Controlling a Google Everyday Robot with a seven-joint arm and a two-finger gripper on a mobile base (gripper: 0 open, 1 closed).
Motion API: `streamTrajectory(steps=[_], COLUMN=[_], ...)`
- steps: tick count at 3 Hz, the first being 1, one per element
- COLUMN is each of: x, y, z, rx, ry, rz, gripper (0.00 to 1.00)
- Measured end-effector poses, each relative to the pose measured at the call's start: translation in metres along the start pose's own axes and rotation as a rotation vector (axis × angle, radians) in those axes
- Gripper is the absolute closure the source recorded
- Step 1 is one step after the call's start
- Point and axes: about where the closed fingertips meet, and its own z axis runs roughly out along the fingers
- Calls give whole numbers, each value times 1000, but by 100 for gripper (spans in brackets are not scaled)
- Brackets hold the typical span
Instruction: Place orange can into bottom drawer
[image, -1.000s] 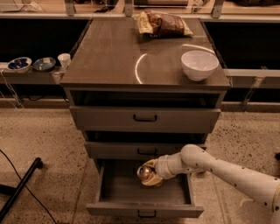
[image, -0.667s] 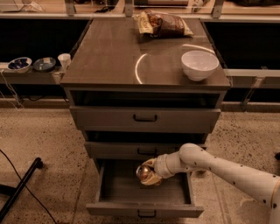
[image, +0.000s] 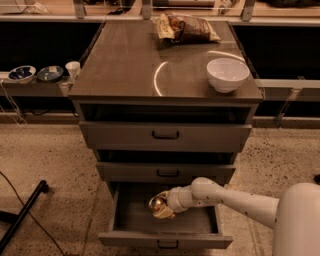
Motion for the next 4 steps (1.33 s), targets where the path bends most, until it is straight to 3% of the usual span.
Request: streamTrajectory(steps=[1, 2, 3, 4], x=[14, 14, 17, 24], y=[6, 5, -2, -18], z=[44, 44, 72, 131], rx=[15, 15, -16, -40], ry=[-38, -38, -64, -120], rz=[-37, -37, -38, -24], gripper=[100, 100, 100, 100])
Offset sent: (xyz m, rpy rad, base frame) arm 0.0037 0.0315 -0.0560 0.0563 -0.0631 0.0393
